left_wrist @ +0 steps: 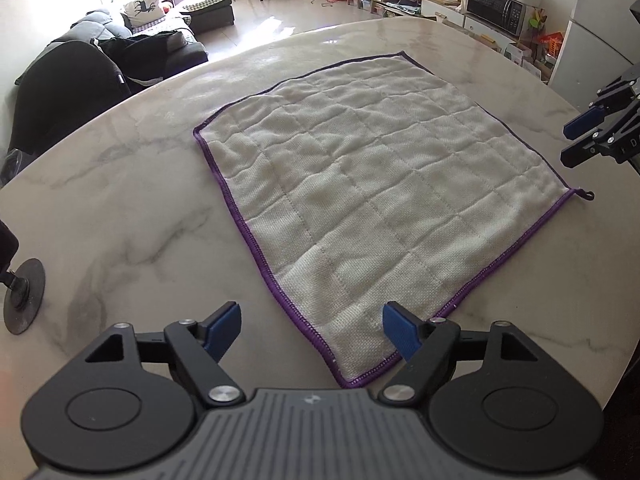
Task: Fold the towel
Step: 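Grasp the towel's purple edge with the left tool while the right tool grasps it too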
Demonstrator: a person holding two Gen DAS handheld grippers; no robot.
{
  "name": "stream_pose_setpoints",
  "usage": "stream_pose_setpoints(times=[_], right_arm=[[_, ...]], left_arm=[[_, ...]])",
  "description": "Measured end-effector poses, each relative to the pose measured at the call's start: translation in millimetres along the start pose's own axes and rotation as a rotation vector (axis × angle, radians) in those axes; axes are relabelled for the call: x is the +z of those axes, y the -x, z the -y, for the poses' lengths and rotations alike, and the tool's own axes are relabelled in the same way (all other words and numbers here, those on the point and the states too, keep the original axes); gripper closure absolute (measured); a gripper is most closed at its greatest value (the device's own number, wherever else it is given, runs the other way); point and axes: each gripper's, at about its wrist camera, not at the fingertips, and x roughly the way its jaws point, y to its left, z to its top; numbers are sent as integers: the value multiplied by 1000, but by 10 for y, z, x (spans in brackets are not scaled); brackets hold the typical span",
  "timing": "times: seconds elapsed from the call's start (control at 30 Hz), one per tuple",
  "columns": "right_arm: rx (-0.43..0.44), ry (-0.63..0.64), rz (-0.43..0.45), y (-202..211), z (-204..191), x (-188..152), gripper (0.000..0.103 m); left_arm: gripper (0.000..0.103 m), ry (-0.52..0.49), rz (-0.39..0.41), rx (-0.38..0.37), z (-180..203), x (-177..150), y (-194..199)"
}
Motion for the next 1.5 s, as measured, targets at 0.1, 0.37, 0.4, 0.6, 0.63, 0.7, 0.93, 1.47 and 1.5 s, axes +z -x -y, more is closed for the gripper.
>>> stream_pose_setpoints(times=[0.1,0.37,0.4,0.6,0.63,0.7,0.93,1.47,1.5], right_arm=[[0,-17,6,-43,71,80,50],[4,-45,-11,-253,254,371,50],[6,-50,-13,-281,278,411,51],[16,-78,-29,-444,420,654,56],[18,-83,-31,-471,444,695,56],[19,-90,-37,-529,493,790,59],[37,-104,-41,-696,609,1145,61],[81,-188,-35,-1026,710,1799,66],[81,-188,-34,-1029,702,1805,67]], left_arm=[[24,30,1,-2,-101,130,-44],[25,112,-13,7,-405,490,-265],[25,126,-14,4,-452,541,-301],[29,199,-34,-6,-707,792,-560],[29,200,-34,-4,-732,833,-586],[30,206,-38,-3,-784,909,-631],[46,190,-41,12,-928,1129,-757],[71,211,-67,-38,-1149,1390,-914],[74,211,-67,-35,-1154,1394,-917]])
